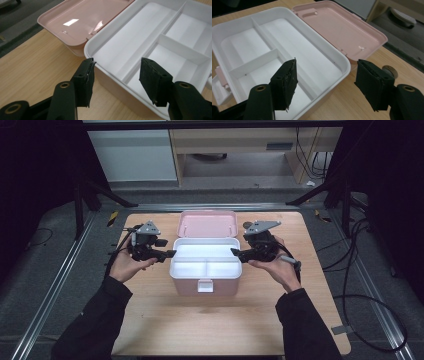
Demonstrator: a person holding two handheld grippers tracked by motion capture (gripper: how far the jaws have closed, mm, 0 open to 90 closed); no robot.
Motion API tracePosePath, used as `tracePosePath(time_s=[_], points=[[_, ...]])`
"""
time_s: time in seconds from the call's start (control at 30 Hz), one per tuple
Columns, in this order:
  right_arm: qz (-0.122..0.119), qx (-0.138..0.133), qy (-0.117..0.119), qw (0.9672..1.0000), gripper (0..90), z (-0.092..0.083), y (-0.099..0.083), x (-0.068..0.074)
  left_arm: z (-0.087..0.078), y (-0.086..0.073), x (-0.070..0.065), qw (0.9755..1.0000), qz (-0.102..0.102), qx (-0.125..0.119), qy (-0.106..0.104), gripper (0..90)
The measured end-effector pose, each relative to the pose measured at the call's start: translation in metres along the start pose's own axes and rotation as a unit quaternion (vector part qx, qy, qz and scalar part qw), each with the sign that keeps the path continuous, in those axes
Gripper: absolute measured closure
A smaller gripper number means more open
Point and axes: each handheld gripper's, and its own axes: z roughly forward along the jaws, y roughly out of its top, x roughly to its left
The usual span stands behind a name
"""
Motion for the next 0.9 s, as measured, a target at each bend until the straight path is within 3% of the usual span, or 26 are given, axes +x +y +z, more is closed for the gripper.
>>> tracePosePath(time_s=[0.07, 0.17, 0.2, 0.27, 0.33, 0.37, 0.4, 0.43, 0.47, 0.53, 0.57, 0.67, 0.7, 0.8, 0.9], points=[[-0.011, 0.006, 0.009, 0.9999, 33.9, 0.001, 0.003, -0.001, 0.001, 0.001, 0.001, 1.0, 0.0, 0.001, -0.008, 45.7], [-0.039, 0.024, 0.03, 0.9985, 34.9, 0.005, 0.009, -0.006, 0.006, 0.006, 0.001, 0.9994, 0.023, 0.015, -0.019, 46.2], [-0.052, 0.033, 0.043, 0.9972, 35.7, 0.008, 0.013, -0.01, 0.008, 0.009, 0.0, 0.9987, 0.041, 0.015, -0.028, 45.6], [-0.057, 0.04, 0.048, 0.9964, 35.9, 0.01, 0.014, -0.011, 0.01, 0.011, 0.0, 0.998, 0.046, 0.021, -0.038, 45.6], [-0.078, 0.055, 0.074, 0.9927, 38.6, 0.014, 0.02, -0.012, 0.014, 0.015, 0.001, 0.9956, 0.073, 0.039, -0.043, 47.0], [-0.078, 0.055, 0.074, 0.9927, 38.6, 0.014, 0.02, -0.012, 0.014, 0.015, 0.001, 0.9956, 0.073, 0.039, -0.043, 47.7], [-0.102, 0.061, 0.091, 0.9887, 40.6, 0.017, 0.023, -0.01, 0.016, 0.018, 0.001, 0.9941, 0.085, 0.043, -0.053, 48.3], [-0.102, 0.061, 0.091, 0.9887, 40.6, 0.017, 0.023, -0.01, 0.016, 0.018, 0.001, 0.9941, 0.085, 0.043, -0.053, 48.3], [-0.117, 0.077, 0.101, 0.9849, 41.9, 0.021, 0.026, -0.006, 0.019, 0.022, 0.001, 0.9923, 0.094, 0.052, -0.062, 48.7], [-0.135, 0.093, 0.106, 0.9808, 43.6, 0.025, 0.028, -0.003, 0.021, 0.024, 0.001, 0.9906, 0.104, 0.055, -0.07, 49.7], [-0.135, 0.093, 0.106, 0.9808, 43.6, 0.025, 0.028, -0.003, 0.021, 0.024, 0.001, 0.9906, 0.104, 0.055, -0.07, 51.2], [-0.142, 0.112, 0.123, 0.9759, 48.9, 0.033, 0.027, -0.002, 0.026, 0.028, 0.0, 0.9859, 0.128, 0.077, -0.077, 53.1], [-0.142, 0.112, 0.123, 0.9759, 48.9, 0.033, 0.027, -0.002, 0.026, 0.028, 0.0, 0.9859, 0.128, 0.077, -0.077, 53.5], [-0.149, 0.142, 0.117, 0.9715, 54.8, 0.041, 0.022, -0.004, 0.031, 0.028, -0.001, 0.9818, 0.142, 0.095, -0.083, 55.4], [-0.144, 0.162, 0.127, 0.968, 62.4, 0.046, 0.019, -0.007, 0.039, 0.026, -0.001, 0.9758, 0.157, 0.116, -0.098, 59.4]])
